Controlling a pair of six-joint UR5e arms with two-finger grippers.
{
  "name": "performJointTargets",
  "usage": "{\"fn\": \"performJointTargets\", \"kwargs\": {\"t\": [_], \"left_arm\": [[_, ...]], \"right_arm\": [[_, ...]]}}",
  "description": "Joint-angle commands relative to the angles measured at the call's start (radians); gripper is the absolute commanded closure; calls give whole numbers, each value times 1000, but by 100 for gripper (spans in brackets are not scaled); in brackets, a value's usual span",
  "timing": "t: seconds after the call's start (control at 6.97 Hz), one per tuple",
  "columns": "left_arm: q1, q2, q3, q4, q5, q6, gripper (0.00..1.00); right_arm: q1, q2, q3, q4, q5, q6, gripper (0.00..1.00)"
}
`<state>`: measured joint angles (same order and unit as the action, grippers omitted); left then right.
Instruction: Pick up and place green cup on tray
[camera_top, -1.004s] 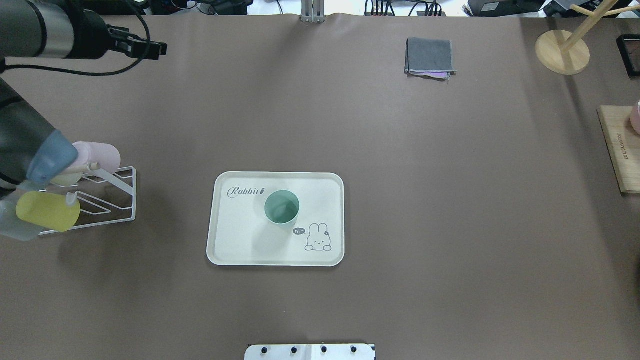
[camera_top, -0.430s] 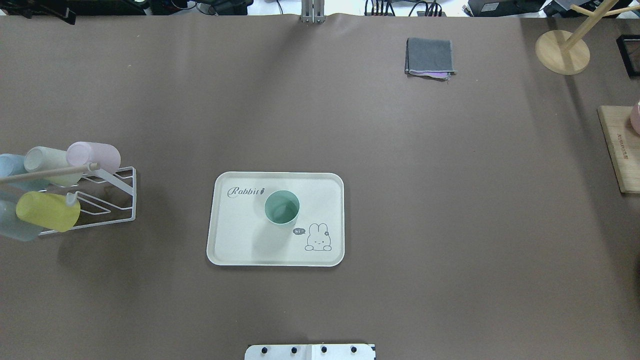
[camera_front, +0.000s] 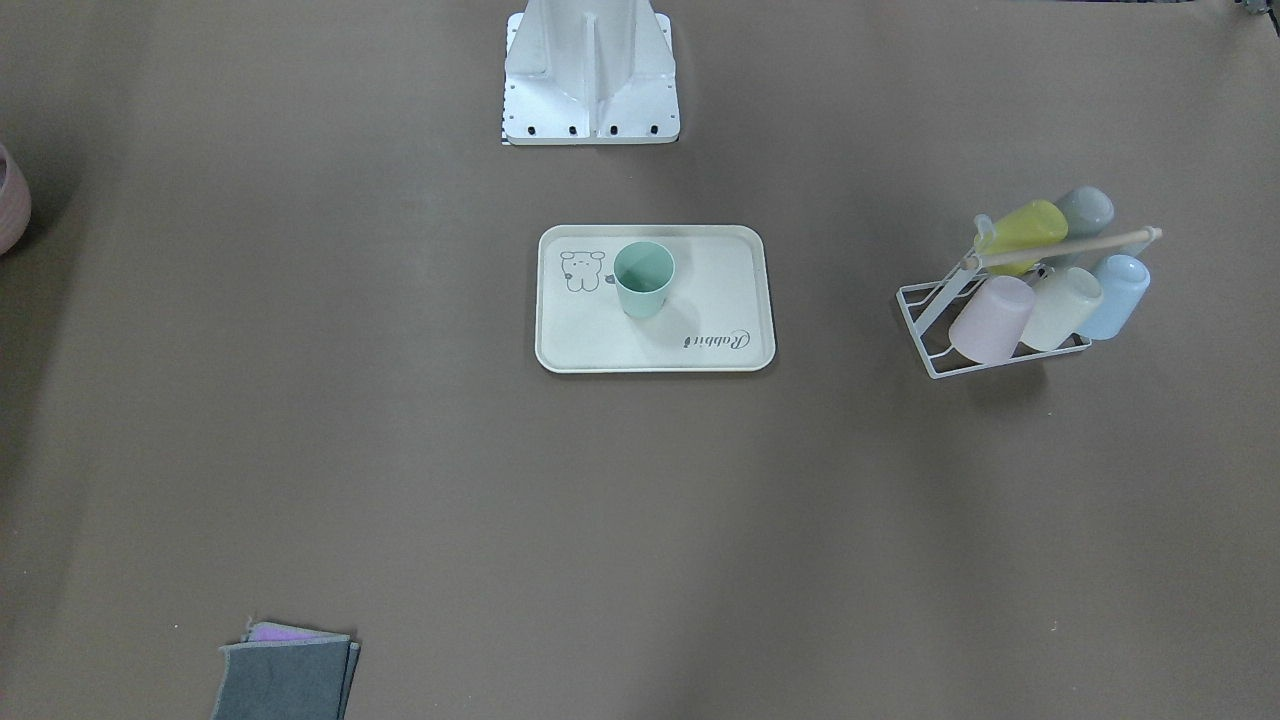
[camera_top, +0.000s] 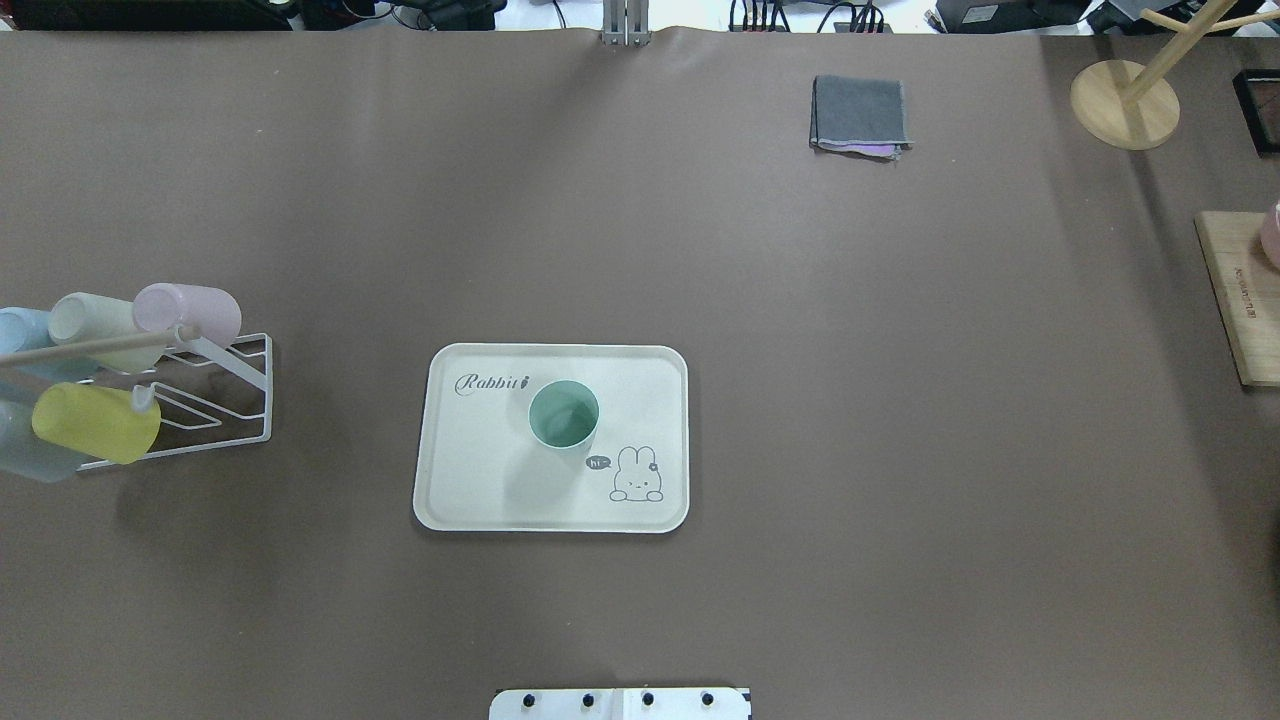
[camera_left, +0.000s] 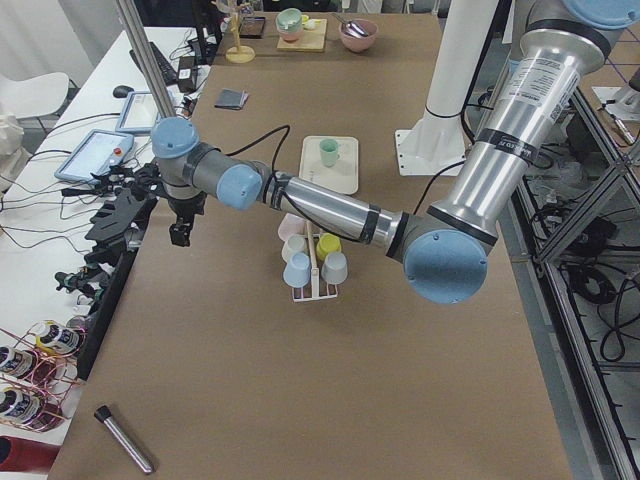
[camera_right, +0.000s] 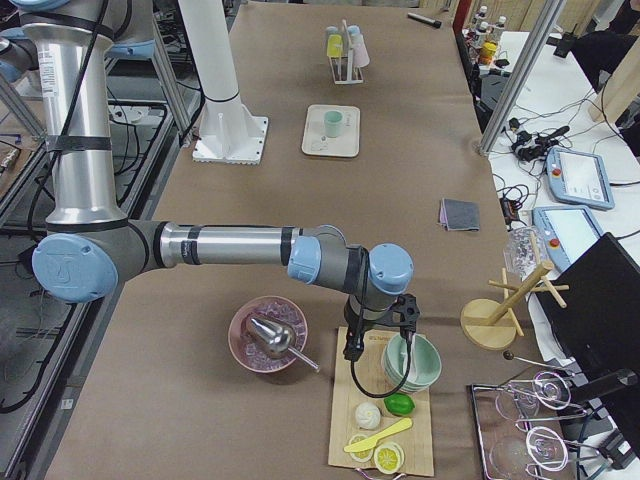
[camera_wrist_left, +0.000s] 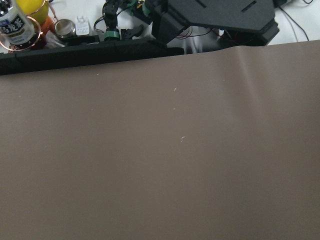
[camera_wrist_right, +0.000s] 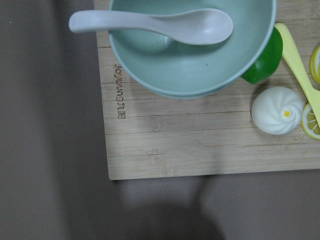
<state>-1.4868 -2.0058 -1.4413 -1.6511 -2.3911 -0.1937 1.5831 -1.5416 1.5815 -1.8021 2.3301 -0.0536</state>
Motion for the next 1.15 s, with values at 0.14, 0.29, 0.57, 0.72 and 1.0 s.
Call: {"fn": "performJointTargets", "kwargs": {"t": [0.14, 0.29, 0.57, 0.72, 1.0], "left_arm": [[-66, 80, 15, 125, -14, 201, 2], [-72, 123, -28, 131, -4, 218, 2], [-75, 246, -154, 137, -3, 218, 2], [-76, 299, -203, 140, -3, 218, 2], [-76, 367, -223, 139, -3, 220, 2]], "right_arm": [[0, -2, 0, 1, 0, 0, 0], [0, -2, 2, 1, 0, 0, 0], [0, -2, 2, 3, -1, 1, 0], [0, -2, 2, 3, -1, 0, 0], [0, -3, 2, 3, -6, -2, 0]]}}
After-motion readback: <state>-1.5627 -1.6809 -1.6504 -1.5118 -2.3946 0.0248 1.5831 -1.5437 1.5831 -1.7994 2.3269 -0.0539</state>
